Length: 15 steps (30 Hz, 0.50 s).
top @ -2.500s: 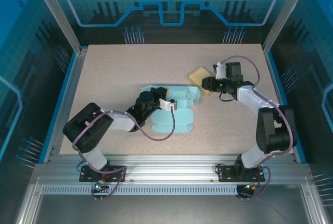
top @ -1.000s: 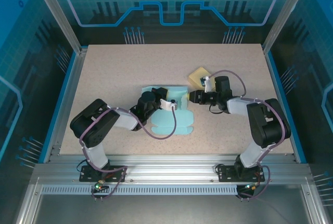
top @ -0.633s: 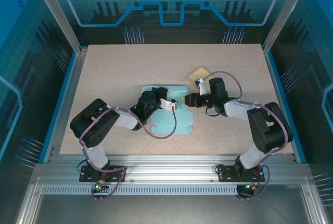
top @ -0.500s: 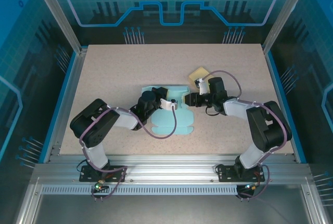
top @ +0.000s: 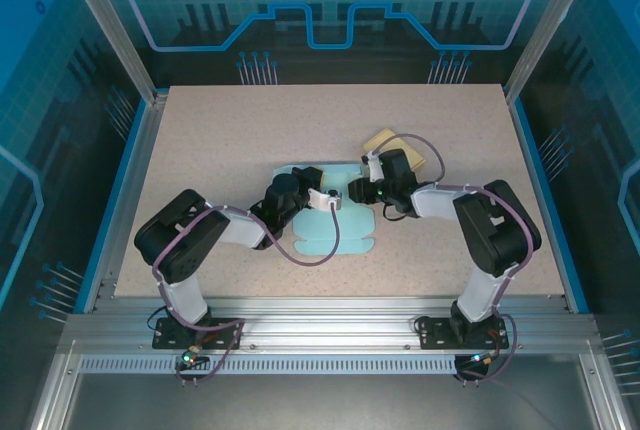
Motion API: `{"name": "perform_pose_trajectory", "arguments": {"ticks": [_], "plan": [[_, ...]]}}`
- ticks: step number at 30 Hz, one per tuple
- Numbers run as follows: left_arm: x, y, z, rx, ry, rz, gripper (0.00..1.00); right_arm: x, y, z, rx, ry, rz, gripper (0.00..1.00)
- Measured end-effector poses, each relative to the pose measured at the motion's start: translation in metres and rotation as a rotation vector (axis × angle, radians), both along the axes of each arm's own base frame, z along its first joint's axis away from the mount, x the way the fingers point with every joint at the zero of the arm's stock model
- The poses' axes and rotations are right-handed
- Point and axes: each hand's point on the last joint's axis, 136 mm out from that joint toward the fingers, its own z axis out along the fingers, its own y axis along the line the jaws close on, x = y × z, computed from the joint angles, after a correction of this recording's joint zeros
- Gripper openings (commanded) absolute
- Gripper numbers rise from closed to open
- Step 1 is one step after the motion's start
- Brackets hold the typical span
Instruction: Fold the paper box
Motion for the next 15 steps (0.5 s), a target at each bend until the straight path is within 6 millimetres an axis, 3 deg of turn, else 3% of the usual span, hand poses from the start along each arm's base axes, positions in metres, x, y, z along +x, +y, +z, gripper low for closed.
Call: {"name": "perform_pose_trajectory", "arguments": {"ticks": [6, 9, 11, 12, 15], "plan": [[0.0, 0.0, 0.001, -0.021, 0.009, 0.007, 0.0, 0.007, -0.002, -0.007, -0.109, -0.048, -0.073, 0.2], [0.002, -0.002, 0.007, -0.07, 0.017, 0.017, 0.21, 0.014, -0.003, -0.007, -0.148, -0.069, -0.109, 0.14], [0.001, -0.003, 0.015, -0.133, 0.034, 0.024, 0.44, 0.017, -0.005, -0.007, -0.164, -0.077, -0.135, 0.11], [0.0, -0.003, 0.02, -0.17, 0.044, 0.031, 0.5, 0.018, -0.006, -0.008, -0.17, -0.079, -0.145, 0.1], [-0.003, -0.001, 0.051, -0.334, 0.069, 0.065, 0.74, 0.02, -0.012, -0.007, -0.188, -0.087, -0.179, 0.05]]}}
